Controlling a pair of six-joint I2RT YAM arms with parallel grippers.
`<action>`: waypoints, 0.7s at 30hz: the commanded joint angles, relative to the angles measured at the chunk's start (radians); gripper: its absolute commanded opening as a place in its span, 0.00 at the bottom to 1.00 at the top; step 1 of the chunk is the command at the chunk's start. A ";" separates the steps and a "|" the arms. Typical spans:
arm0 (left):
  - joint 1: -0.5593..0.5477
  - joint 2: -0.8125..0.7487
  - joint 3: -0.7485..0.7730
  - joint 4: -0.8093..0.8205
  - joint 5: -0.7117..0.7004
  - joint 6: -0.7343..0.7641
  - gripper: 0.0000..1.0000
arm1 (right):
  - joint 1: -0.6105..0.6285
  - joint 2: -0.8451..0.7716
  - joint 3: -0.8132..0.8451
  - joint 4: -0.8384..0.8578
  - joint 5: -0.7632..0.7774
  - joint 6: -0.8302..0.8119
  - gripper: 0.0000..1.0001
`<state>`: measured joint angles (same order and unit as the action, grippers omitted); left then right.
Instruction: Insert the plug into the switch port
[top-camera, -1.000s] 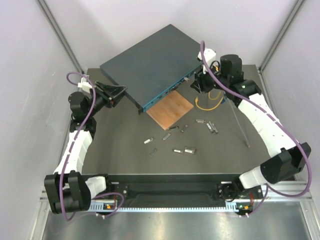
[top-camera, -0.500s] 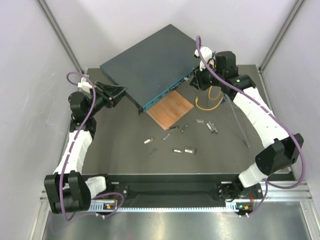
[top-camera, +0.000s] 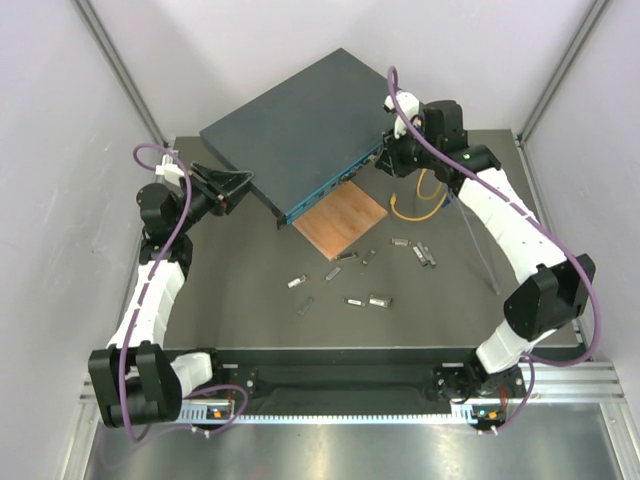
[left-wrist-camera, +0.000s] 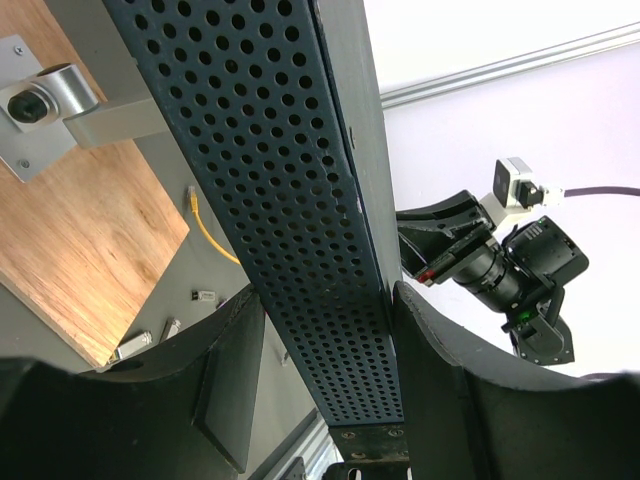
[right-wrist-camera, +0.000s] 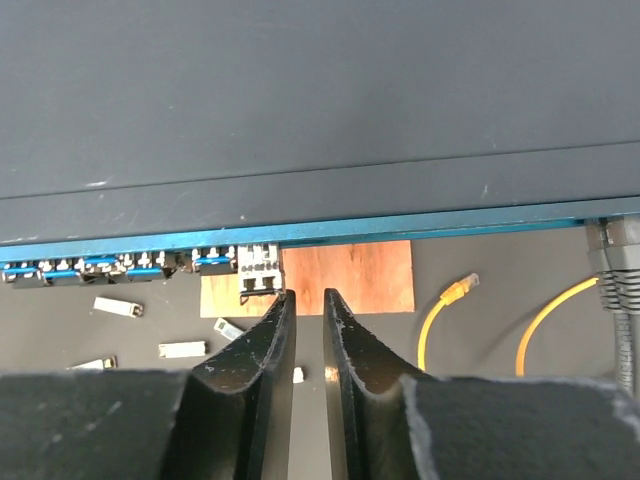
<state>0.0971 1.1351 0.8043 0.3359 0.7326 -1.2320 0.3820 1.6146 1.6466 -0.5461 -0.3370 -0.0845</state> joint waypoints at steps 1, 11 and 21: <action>-0.036 -0.001 0.024 0.060 0.030 0.085 0.05 | -0.008 0.004 0.055 0.087 0.003 0.029 0.15; -0.036 0.008 0.042 0.040 0.034 0.097 0.04 | 0.011 0.016 0.079 0.140 -0.022 0.072 0.11; -0.036 0.015 0.052 0.034 0.033 0.104 0.03 | 0.047 0.034 0.102 0.106 0.067 0.042 0.11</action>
<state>0.0971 1.1355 0.8131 0.3168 0.7357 -1.2232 0.4000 1.6436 1.6894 -0.4915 -0.3180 -0.0330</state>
